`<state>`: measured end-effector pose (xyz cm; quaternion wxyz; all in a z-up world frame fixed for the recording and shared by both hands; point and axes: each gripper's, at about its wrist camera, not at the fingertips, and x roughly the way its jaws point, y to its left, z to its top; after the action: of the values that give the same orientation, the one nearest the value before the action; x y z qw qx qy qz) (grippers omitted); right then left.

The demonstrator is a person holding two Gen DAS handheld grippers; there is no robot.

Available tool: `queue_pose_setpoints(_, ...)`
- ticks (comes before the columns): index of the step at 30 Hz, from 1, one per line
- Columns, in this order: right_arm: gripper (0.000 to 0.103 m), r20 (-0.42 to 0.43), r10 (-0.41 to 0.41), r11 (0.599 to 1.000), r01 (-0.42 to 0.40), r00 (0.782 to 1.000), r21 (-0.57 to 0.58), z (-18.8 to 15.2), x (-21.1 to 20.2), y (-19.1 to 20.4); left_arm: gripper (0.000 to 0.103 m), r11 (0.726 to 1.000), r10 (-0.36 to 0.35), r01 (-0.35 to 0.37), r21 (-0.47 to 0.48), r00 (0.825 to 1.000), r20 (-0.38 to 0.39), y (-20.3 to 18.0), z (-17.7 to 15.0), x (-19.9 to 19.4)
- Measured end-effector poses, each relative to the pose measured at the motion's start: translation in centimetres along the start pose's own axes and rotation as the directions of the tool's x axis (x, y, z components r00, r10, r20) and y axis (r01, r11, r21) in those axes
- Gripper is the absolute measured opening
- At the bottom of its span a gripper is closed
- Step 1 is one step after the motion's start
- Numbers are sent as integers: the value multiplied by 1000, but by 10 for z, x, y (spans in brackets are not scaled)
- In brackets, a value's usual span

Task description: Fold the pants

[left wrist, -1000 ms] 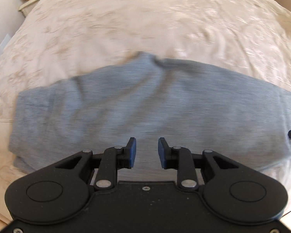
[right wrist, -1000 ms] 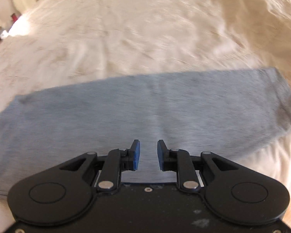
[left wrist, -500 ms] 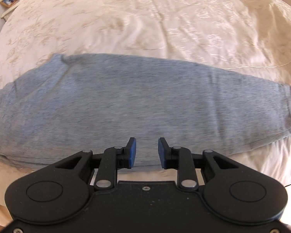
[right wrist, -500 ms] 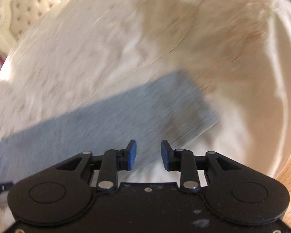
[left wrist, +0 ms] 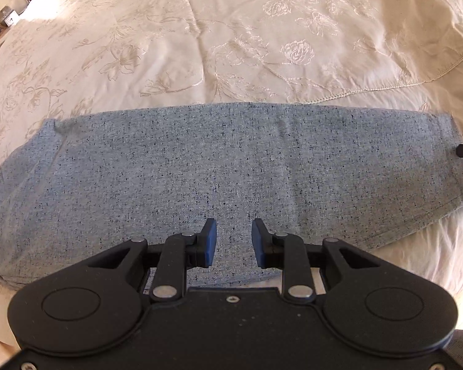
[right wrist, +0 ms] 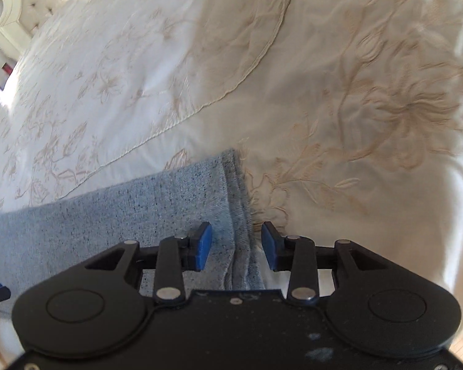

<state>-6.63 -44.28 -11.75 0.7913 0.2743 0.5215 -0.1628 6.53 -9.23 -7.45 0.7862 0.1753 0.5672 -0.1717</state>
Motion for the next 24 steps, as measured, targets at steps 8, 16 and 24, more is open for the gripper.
queue_pose_setpoints(8, 43, -45, 94, 995, -94, 995, 20, 14, 33, -8, 36, 1000, -1, 1, -10, 1000, -16, -6, 15, 9)
queue_pose_setpoints(16, 18, -32, 82, 996, -83, 996, -33, 7, 38, -5, 36, 995, -72, 71, -70, 997, -5, -15, 58, 40)
queue_pose_setpoints(24, 7, 6, 87, 996, -87, 996, 10, 3, 20, -10, 36, 987, -77, 65, -147, 994, -82, -15, 99, 103)
